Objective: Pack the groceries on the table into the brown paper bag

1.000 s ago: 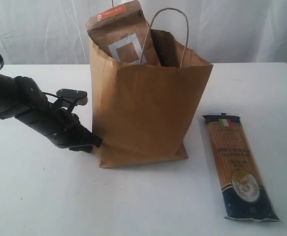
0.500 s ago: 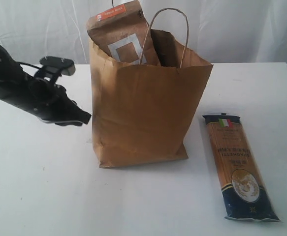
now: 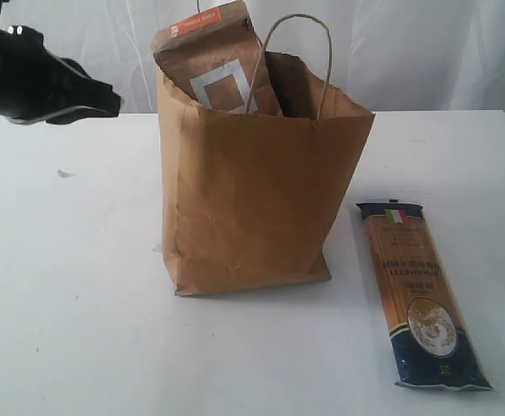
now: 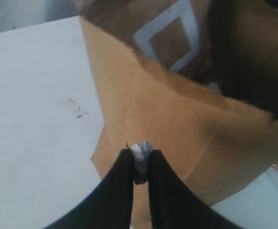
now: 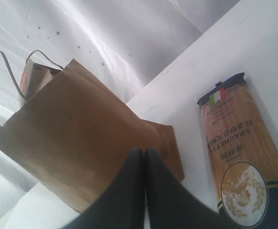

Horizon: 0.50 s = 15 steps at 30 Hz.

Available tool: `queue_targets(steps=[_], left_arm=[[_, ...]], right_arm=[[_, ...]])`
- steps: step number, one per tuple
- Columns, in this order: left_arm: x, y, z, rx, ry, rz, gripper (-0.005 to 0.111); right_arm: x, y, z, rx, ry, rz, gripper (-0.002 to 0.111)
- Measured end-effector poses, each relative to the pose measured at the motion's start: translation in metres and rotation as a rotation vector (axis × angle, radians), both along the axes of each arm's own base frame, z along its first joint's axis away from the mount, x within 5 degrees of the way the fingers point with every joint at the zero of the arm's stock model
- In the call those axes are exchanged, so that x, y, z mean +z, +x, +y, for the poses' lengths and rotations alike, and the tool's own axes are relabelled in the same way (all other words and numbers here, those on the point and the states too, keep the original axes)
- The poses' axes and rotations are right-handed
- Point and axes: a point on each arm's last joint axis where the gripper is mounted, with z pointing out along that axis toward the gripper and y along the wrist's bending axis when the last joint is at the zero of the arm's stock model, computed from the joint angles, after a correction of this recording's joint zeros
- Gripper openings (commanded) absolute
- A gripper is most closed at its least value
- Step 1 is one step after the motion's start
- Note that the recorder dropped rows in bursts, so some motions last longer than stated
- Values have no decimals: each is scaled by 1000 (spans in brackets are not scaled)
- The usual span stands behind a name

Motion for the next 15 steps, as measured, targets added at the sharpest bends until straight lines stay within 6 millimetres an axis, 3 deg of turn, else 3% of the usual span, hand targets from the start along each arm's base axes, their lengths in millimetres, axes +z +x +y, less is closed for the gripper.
queue_targets(steps=[8,15], left_arm=[[45,-11,-13,-159,-155,-133,0],[60,-4,-35,-271,-174,-244,0]], right_arm=[[0,0,0,0,0,0,0],[0,0,0,0,0,0,0]])
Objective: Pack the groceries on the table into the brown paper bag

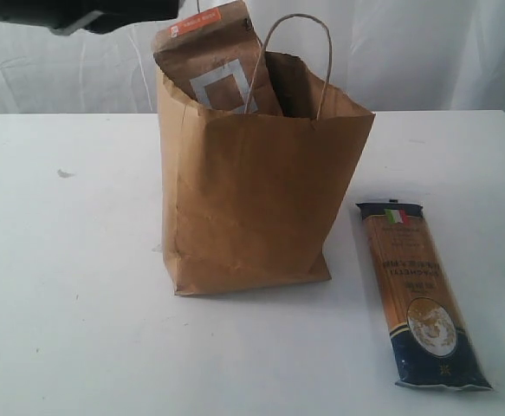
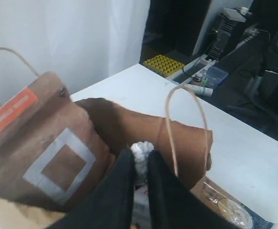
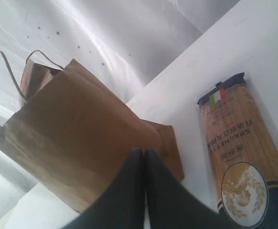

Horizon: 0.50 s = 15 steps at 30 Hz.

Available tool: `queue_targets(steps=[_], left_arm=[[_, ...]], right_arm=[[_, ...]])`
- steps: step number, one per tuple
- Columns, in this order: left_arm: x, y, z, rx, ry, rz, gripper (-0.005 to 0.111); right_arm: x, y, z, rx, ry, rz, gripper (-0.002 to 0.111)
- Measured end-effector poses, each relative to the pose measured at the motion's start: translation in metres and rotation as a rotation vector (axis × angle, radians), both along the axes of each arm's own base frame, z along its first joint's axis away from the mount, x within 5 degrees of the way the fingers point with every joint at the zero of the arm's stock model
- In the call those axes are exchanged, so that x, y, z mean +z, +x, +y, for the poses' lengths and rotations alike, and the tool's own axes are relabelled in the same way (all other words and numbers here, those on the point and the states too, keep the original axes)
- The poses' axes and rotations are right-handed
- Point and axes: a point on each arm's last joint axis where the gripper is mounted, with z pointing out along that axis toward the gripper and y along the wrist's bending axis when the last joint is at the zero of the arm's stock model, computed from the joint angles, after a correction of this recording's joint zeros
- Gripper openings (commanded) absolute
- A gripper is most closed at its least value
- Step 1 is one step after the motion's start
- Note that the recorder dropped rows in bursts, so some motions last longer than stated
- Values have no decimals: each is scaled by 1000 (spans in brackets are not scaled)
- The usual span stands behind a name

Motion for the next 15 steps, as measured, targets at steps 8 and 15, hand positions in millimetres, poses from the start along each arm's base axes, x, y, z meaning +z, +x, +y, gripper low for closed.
queue_targets(steps=[8,15], left_arm=[[-31,29,-31,-46,42,71,17],[-55,44,-38,-36,62,144,70]], right_arm=[[0,0,0,0,0,0,0],[0,0,0,0,0,0,0]])
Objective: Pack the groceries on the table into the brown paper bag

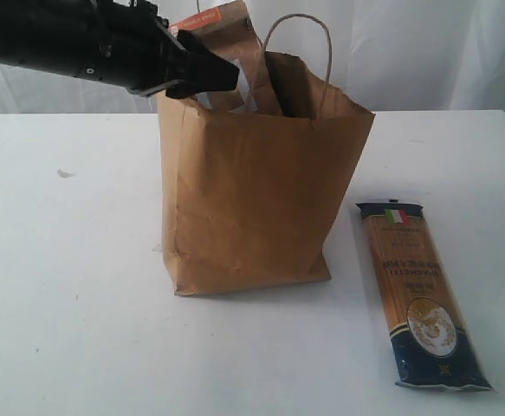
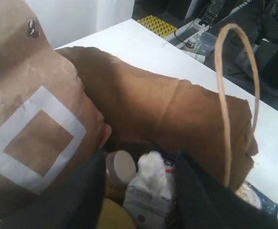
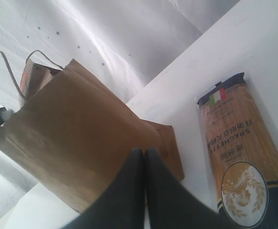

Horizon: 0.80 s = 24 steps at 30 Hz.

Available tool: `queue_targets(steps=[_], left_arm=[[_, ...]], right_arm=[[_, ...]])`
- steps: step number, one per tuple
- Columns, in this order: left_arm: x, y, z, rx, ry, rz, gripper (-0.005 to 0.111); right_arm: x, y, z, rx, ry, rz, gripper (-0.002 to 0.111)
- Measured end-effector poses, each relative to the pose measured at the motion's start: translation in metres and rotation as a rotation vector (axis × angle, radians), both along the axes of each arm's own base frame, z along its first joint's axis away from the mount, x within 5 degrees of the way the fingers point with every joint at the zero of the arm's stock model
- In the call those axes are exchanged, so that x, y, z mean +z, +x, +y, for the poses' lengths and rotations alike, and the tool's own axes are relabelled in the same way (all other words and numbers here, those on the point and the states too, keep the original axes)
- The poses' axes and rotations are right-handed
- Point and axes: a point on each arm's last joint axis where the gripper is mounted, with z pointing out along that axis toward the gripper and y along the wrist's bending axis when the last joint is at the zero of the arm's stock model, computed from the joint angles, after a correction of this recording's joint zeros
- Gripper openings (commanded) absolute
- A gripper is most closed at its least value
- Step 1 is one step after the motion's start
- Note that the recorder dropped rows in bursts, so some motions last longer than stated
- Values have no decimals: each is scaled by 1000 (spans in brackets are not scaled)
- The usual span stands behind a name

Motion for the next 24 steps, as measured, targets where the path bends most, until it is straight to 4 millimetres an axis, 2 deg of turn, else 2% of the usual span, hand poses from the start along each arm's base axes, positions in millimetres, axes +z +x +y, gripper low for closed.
queue_targets(steps=[2,8,11,14,20,24], left_arm=[[1,1,0,0,-4,-3,74],[15,0,-3,-36,-24,-26,74],[20,-2,-4,-54,-30,-34,69],[26,-8,-3,-75,-38,-38,52],[45,-27,6,-94,-15,-64,0],[65,-54,26,-43,78,-104,0]], right_arm=[[0,0,0,0,0,0,0],[0,0,0,0,0,0,0],[0,0,0,0,0,0,0],[0,0,0,0,0,0,0],[0,0,0,0,0,0,0],[0,0,0,0,0,0,0]])
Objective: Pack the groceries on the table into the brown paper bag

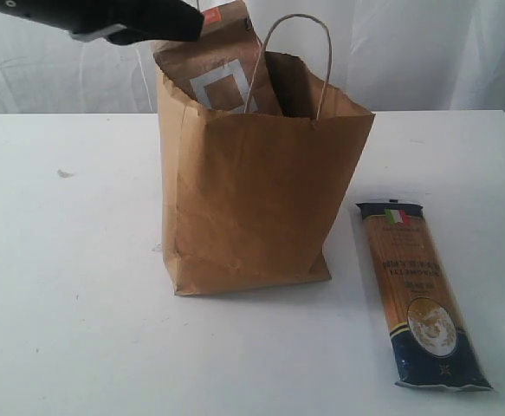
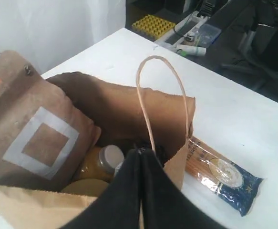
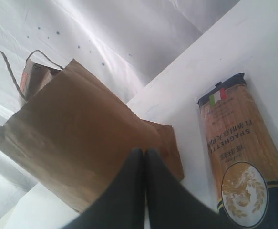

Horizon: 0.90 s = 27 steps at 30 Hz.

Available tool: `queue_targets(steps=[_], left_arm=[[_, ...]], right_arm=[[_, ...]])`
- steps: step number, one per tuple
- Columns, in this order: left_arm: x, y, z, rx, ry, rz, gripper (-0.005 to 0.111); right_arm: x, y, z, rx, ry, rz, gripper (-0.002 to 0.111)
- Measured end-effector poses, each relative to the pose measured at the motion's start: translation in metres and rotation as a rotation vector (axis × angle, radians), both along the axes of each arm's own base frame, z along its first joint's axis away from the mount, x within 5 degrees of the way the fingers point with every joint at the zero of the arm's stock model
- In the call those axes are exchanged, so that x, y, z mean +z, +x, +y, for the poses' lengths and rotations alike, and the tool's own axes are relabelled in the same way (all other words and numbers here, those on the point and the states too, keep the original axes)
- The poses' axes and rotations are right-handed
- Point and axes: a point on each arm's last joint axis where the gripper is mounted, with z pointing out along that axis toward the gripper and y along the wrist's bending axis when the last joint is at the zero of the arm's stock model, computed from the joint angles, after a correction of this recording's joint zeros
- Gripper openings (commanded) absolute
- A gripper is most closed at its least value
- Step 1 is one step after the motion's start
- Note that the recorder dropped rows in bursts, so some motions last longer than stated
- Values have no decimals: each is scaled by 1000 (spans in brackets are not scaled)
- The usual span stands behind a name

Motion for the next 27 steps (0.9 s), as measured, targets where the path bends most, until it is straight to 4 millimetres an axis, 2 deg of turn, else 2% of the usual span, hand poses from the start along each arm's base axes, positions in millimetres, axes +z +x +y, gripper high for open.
queue_targets(steps=[4,5,9,10,13,18,27], left_arm=[[9,-38,28,126,-43,-35,0],[12,-52,37,160,-72,-61,0],[-10,-103,65,228,-159,-73,0],[-12,-111,70,238,-178,-78,0],[-35,-139,84,266,-244,-17,0],[-49,-154,86,230,-228,39,0],[-52,-154,90,242,-172,-6,0]], right_arm=[[0,0,0,0,0,0,0],[0,0,0,0,0,0,0],[0,0,0,0,0,0,0],[0,0,0,0,0,0,0],[0,0,0,0,0,0,0],[0,0,0,0,0,0,0],[0,0,0,0,0,0,0]])
